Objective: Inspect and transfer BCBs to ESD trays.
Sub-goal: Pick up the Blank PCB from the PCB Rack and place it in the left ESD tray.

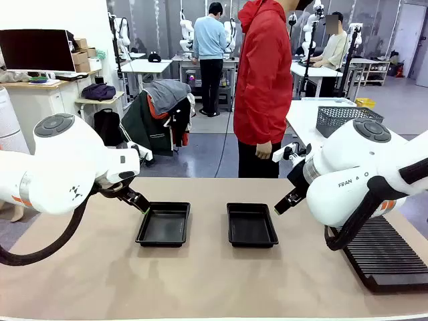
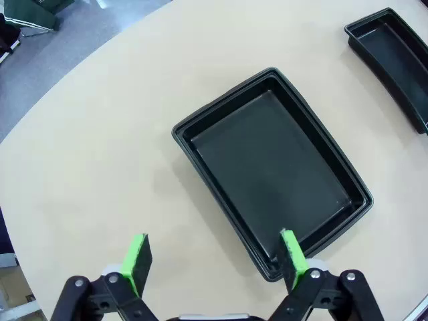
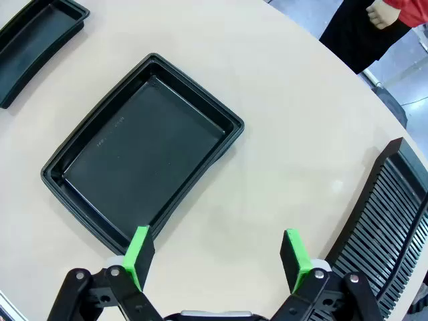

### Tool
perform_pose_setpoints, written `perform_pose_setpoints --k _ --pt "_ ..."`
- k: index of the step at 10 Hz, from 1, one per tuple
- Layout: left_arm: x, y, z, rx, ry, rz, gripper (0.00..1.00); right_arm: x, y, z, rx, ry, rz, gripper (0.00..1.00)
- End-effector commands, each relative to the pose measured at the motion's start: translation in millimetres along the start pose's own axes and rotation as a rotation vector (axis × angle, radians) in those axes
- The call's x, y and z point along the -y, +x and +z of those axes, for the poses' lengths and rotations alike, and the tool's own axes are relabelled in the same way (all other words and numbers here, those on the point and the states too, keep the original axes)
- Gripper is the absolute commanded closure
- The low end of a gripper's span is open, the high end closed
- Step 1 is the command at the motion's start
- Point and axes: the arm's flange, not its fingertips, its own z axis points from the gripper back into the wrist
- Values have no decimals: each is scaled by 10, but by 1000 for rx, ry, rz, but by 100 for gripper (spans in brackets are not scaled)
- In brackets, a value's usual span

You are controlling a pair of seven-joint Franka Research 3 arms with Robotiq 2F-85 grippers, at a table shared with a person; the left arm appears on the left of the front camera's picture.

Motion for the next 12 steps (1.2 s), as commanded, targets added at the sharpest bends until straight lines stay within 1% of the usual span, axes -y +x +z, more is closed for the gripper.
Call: perform_pose_setpoints --k 1,10,11,12 --pt "0 0 0 0 0 0 0 0 0 0 0 0 0 0" --pt "12 3 0 0 -1 -3 0 -1 0 0 0 0 0 0" --pt "-84 34 319 4 -21 43 0 157 -13 463 17 49 -52 0" --pt "-137 57 685 14 -66 93 0 258 -22 782 19 53 -77 0"
